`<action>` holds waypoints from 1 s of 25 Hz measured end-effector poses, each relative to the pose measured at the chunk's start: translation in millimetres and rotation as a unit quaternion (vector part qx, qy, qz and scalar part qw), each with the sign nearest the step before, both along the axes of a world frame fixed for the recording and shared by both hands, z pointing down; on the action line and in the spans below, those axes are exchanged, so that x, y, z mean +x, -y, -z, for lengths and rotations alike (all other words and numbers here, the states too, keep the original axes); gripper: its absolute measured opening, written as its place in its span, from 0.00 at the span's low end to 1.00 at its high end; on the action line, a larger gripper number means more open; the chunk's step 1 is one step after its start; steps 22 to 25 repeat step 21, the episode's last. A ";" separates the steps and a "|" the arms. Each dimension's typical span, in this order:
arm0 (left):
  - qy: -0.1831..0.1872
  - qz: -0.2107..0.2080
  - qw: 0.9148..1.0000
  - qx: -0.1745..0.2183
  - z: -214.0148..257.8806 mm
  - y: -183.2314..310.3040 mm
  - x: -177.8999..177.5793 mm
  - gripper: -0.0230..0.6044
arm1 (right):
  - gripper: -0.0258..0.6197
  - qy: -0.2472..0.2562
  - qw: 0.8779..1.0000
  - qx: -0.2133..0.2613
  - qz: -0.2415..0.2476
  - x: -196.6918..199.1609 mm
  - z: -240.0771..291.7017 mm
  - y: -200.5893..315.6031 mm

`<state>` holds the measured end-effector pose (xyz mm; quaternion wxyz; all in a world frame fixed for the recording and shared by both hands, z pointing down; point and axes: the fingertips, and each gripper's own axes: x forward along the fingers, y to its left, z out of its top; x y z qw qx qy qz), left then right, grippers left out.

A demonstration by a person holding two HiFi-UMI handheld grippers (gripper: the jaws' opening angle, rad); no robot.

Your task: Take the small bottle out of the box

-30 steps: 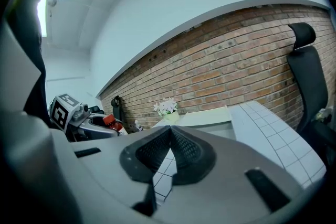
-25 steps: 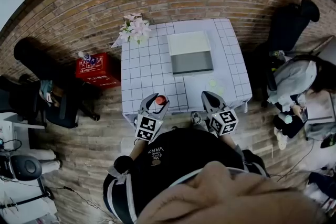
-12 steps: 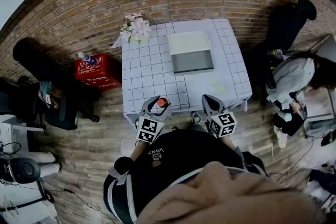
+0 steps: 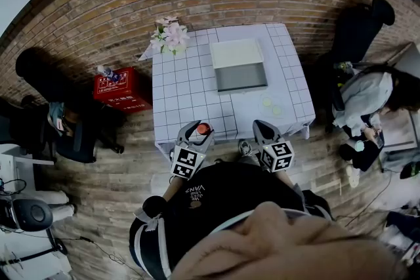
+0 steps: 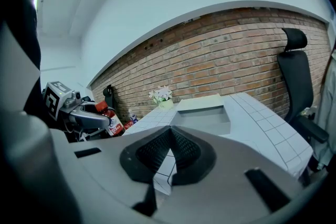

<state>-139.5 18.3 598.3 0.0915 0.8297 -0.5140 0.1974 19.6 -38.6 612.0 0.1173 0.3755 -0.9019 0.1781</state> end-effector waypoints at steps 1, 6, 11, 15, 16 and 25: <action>0.000 0.000 1.000 0.000 0.0 0.3 -0.1 0.39 | 0.04 -0.002 1.000 -0.001 0.000 0.3 -0.6 0.2; -0.003 0.003 1.000 0.000 1.1 2.9 -2.8 0.39 | 0.04 -0.007 1.000 0.000 0.004 -1.6 -0.9 2.7; -0.003 0.008 1.000 0.002 0.8 5.1 -3.6 0.39 | 0.04 -0.007 1.000 0.001 0.006 -1.3 -1.0 4.9; -0.003 0.008 1.000 -0.001 0.9 7.5 -3.2 0.39 | 0.04 -0.008 1.000 0.000 0.006 -1.2 0.3 7.5; -0.002 0.007 1.000 -0.002 1.0 8.8 -3.2 0.39 | 0.04 -0.008 1.000 0.001 0.006 -1.4 0.7 9.0; -0.002 0.007 1.000 -0.004 1.2 12.1 -0.9 0.39 | 0.04 -0.011 1.000 -0.005 0.010 -1.4 -0.5 10.7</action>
